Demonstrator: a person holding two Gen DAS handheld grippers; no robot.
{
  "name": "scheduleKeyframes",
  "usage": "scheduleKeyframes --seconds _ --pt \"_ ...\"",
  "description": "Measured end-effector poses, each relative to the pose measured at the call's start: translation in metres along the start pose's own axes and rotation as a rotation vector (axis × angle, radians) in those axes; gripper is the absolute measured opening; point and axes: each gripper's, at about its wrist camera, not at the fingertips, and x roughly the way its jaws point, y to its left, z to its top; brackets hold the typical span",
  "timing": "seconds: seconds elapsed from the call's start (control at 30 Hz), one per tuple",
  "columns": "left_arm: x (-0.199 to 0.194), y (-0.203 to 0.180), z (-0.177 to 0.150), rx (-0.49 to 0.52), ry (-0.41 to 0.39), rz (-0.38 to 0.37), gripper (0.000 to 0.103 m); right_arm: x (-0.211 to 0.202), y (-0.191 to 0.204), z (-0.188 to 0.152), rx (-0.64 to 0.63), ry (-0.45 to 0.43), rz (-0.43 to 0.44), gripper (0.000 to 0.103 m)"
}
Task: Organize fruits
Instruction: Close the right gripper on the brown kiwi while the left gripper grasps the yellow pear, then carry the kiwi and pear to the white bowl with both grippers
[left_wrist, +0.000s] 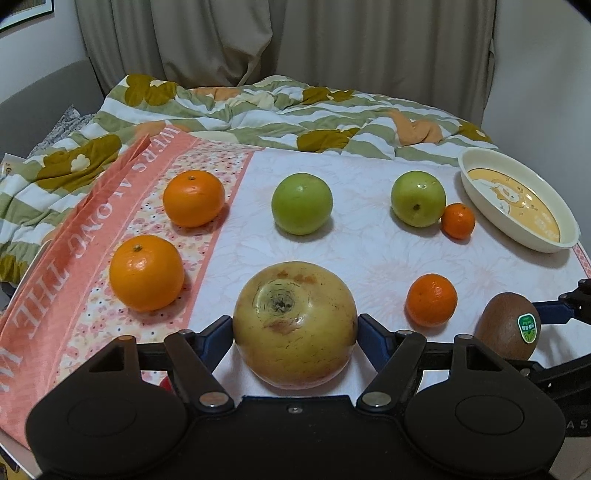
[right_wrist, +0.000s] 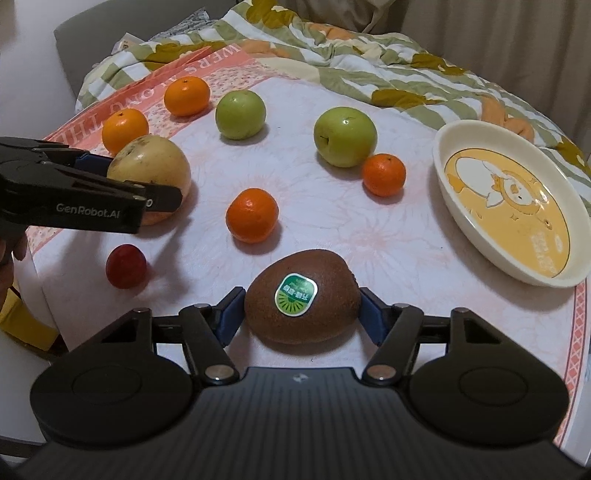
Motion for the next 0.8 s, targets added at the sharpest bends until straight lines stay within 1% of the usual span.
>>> scheduleKeyframes --seconds 0.17,0.3,0.57,0.8 --pt "-0.01 0.001 0.001 -0.007 -0.014 -0.011 0.076 -0.005 -0.001 0.0 0.013 -0.003 -0.01 0.08" --pt "-0.024 -0.003 0.004 -0.004 -0.031 -0.02 0.076 -0.016 -0.003 0.0 0.033 -0.017 -0.018 0.08" --pt "-0.061 -0.018 0.018 0.016 -0.076 -0.048 0.076 -0.059 -0.013 0.005 0.074 -0.07 -0.05 0.08" --pt "-0.091 -0.04 0.041 0.031 -0.132 -0.086 0.076 -0.103 -0.034 0.008 0.114 -0.117 -0.103 0.08"
